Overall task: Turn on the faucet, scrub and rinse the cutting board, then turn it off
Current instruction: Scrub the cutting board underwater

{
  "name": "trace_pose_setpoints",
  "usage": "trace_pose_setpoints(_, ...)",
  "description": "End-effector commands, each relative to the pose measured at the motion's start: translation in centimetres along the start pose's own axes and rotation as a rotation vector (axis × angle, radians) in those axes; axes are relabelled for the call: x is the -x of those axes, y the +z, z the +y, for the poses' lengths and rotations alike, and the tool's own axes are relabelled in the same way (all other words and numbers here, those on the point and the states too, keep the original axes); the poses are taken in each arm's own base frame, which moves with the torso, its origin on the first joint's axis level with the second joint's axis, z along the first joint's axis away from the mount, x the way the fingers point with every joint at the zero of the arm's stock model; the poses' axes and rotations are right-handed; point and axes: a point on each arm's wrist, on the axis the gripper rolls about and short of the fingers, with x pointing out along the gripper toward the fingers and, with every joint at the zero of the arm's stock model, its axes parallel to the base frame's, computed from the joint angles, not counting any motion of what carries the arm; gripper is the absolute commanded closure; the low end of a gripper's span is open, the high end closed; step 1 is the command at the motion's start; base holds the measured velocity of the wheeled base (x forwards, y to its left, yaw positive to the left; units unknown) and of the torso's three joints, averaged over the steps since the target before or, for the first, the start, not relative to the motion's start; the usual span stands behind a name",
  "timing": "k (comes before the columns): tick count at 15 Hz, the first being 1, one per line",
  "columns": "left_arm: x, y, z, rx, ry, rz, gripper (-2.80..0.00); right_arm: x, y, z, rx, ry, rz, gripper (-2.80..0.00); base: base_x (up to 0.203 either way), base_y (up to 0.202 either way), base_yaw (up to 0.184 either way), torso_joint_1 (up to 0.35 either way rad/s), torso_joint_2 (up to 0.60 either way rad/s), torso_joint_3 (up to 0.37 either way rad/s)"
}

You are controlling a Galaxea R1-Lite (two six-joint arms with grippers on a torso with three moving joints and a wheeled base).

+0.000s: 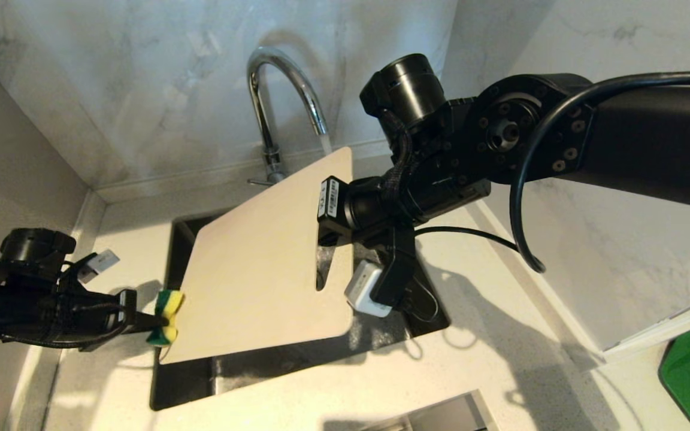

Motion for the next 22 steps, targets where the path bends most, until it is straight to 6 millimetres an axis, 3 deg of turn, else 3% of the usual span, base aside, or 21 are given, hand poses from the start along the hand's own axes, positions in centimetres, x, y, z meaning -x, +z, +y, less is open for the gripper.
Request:
trace_pose_setpoints(1,-0.2,0.1,2.0,0.037,0.031,0.005,0.00,0.0,0.0,0.0,0.015,0.002,-0.004,0.00,0.000,0.000,0.000,0.000,0.00,0.000)
trace_pose_setpoints(3,0.5,0.6,2.5,0.041,0.025,-0.023,0.00,-0.1,0.0,0.2,0.011,0.005,-0.006,0.00,0.000,0.000,0.000,0.000,0.00,0.000)
trace_pose_setpoints(5,1.8,1.7,1.6,0.031,-0.030,-0.061,0.00,-0.1,0.0,0.3,0.010,0.006,-0.007,0.00,0.000,0.000,0.000,0.000,0.00,0.000)
trace_pose_setpoints(10,8.7,6.1,-4.0,0.012,-0.143,-0.149,0.00,0.0,-0.1,0.2,0.012,0.005,-0.002,0.00,0.000,0.000,0.000,0.000,0.00,0.000)
trace_pose_setpoints(12,11.1,6.8,-7.5,0.005,-0.205,-0.147,0.00,0.2,-0.1,0.2,0.012,0.002,0.001,0.00,0.000,0.000,0.000,0.000,0.00,0.000)
trace_pose_setpoints(14,12.1,4.6,-12.4,-0.063,-0.312,-0.084,0.00,0.3,-0.1,0.1,0.012,0.002,0.004,0.00,0.000,0.000,0.000,0.000,0.00,0.000)
trace_pose_setpoints(17,13.2,-0.5,-18.1,-0.162,-0.450,0.072,0.00,0.3,-0.4,0.5,0.005,0.009,0.009,0.00,0.000,0.000,0.000,0.000,0.00,0.000)
trace_pose_setpoints(19,12.3,-3.6,-19.9,-0.198,-0.432,0.137,0.00,0.4,-0.6,0.8,0.001,0.015,0.015,0.00,0.000,0.000,0.000,0.000,0.00,0.000)
trace_pose_setpoints(22,10.0,-5.6,-21.6,-0.193,-0.413,-0.001,0.00,1.1,-0.9,1.5,-0.007,0.027,0.031,0.00,0.000,0.000,0.000,0.000,0.00,0.000)
